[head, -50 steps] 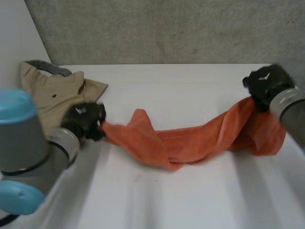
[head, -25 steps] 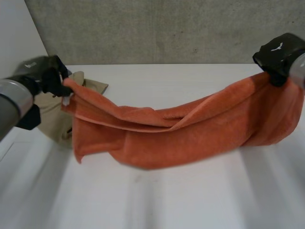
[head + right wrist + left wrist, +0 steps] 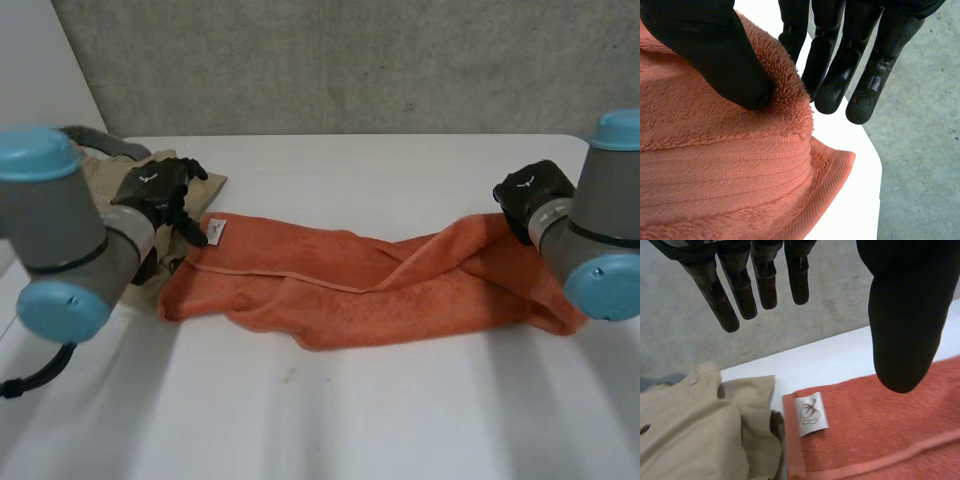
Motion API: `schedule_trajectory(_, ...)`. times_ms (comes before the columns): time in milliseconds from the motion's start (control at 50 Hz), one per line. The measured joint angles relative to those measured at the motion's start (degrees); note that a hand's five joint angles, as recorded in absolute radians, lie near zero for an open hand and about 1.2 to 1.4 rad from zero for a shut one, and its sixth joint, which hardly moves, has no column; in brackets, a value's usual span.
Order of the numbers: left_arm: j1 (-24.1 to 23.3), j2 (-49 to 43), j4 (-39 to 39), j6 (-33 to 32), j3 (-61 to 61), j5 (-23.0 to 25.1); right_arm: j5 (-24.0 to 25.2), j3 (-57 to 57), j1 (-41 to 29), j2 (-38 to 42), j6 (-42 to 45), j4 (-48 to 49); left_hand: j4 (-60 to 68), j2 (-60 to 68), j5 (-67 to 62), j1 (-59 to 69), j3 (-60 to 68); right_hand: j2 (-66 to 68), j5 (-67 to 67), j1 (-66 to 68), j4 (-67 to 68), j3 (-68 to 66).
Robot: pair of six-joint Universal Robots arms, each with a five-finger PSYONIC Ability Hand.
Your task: Fold the laundry.
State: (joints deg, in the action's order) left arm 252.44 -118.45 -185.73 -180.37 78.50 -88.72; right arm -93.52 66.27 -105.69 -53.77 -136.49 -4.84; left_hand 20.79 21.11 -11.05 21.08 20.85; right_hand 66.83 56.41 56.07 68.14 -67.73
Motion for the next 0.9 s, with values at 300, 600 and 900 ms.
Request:
schedule_trajectory(300,0.93,6.93,-7.19,-20.76,17.25,8.59,3.14,5.87,0.36,-3.50,0.08,2.22,6.09,5.46,-6.06,5.53,5.79,0.00,0.00,0.00,0.00,0.00)
schedule_trajectory(600,1.05,-10.05,-8.60,-23.20,0.81,11.35,3.65,9.12,0.22,-3.36,0.00,2.62,9.36,8.78,-9.42,8.76,9.00,0.00,-0.01,0.00,0.00,0.00)
schedule_trajectory(900,0.69,-18.09,-2.94,-23.54,-9.50,11.55,4.12,10.63,0.33,-3.36,-0.01,3.38,9.23,8.77,-9.18,8.74,8.99,0.00,0.00,0.00,0.00,0.00)
